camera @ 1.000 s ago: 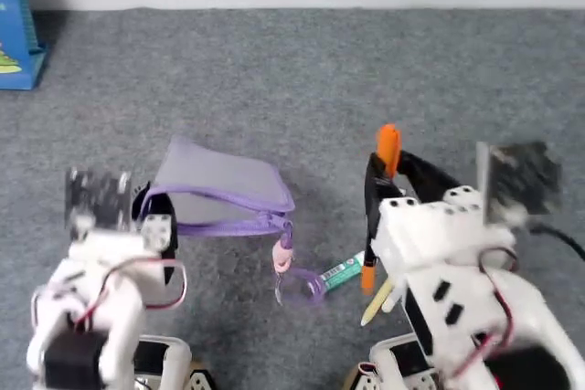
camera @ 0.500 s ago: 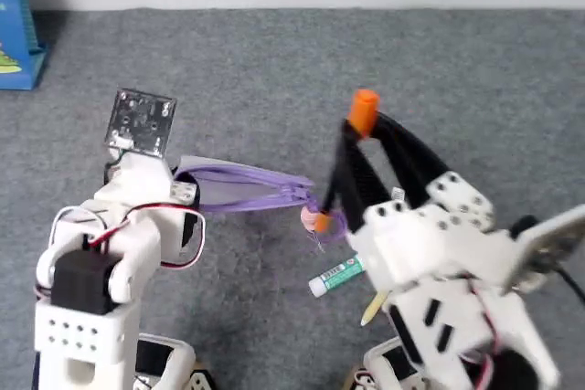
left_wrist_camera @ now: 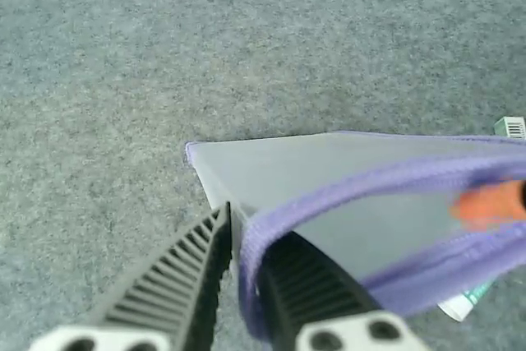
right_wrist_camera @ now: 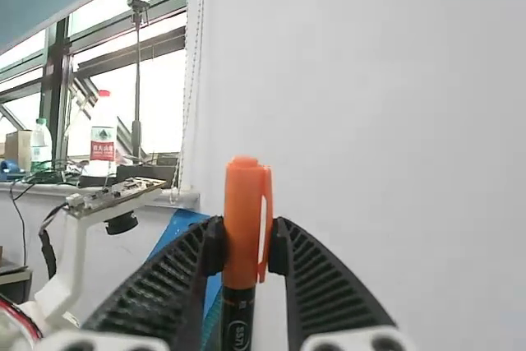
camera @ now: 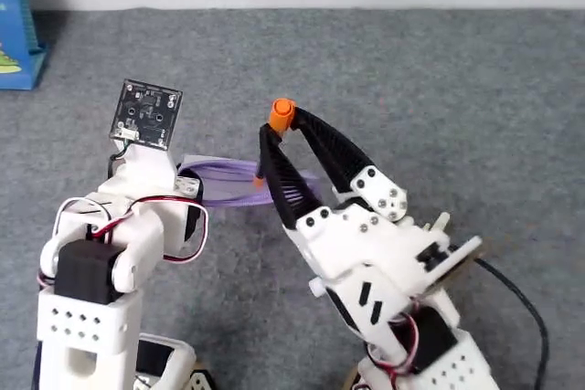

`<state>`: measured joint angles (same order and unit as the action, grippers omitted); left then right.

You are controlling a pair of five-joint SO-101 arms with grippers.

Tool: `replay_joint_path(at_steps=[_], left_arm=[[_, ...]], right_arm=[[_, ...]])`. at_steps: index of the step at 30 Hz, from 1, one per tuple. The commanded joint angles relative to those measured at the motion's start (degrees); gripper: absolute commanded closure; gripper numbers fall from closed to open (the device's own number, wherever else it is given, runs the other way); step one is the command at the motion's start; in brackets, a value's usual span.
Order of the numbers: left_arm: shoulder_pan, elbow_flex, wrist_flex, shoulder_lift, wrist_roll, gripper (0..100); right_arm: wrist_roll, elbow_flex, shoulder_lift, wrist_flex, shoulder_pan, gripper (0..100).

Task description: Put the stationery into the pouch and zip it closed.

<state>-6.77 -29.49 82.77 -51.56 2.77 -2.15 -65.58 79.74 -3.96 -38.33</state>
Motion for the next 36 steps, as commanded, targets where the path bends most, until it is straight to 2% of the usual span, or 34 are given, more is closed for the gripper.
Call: replay_joint_path(at_steps=[1, 9, 13, 15, 20, 22, 24, 29, 32, 36], left_arm=[[-0.8, 0.2, -1.6, 0.9, 1.8, 99], [-0.5, -2.8, -4.0, 0.6, 2.1, 99], [-0.5, -2.8, -4.0, 0.5, 2.3, 99], [-0.5, -2.8, -4.0, 0.5, 2.3, 99], [-0.5, -2.9, -4.0, 0.5, 2.3, 99], [-0.4, -2.9, -3.9, 0.5, 2.3, 99], [-0.4, -3.0, -3.6, 0.5, 2.3, 99], [-0.3, -4.2, -3.9, 0.4, 2.3, 99], [1.8, -4.1, -4.0, 0.4, 2.4, 99], [3.0, -4.1, -4.0, 0.4, 2.4, 99]], right_arm=[[1.8, -1.7, -2.7, -8.5, -0.1, 99.1], [1.8, -5.5, -12.1, -18.1, 0.6, 99.1], [4.3, -7.8, -13.4, -16.4, 0.3, 98.5], [6.5, -8.0, -13.1, -13.5, 0.2, 95.4], [6.3, -7.5, -7.5, -7.4, 0.2, 81.1], [6.1, -5.8, -4.2, -1.3, 0.2, 81.8], [2.4, -2.9, -1.0, 6.2, 1.0, 84.2], [-7.0, 8.1, 1.5, 30.8, 8.4, 85.4], [-9.2, 12.6, 0.6, 42.7, 12.1, 84.1], [-10.3, 14.3, -1.5, 53.2, 16.3, 84.3]])
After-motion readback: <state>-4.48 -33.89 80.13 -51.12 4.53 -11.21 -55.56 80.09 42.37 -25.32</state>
